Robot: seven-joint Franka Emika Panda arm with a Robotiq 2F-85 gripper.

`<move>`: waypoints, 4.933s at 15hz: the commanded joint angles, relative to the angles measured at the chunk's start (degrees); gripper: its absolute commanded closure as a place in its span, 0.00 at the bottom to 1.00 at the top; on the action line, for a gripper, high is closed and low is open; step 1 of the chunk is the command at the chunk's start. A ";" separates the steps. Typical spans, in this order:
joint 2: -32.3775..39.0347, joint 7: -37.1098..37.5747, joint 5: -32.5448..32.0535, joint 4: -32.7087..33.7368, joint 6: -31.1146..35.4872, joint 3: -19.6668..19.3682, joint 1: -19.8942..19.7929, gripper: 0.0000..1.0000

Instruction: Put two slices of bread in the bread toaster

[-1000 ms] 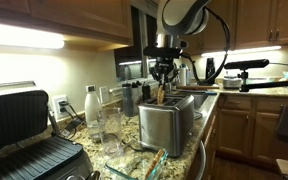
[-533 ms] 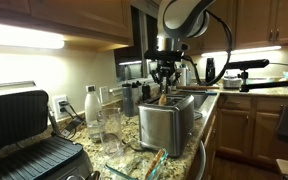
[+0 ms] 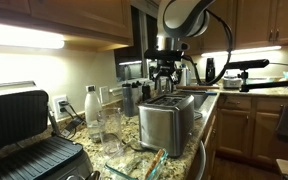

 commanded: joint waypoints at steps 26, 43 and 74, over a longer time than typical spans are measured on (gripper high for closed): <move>-1.66 0.27 -1.23 -0.86 -1.14 0.83 -0.13 0.00; -4.13 -23.74 -0.86 -2.25 -2.26 3.94 1.43 0.00; -5.62 -33.92 -0.72 -4.72 -15.33 10.07 6.03 0.00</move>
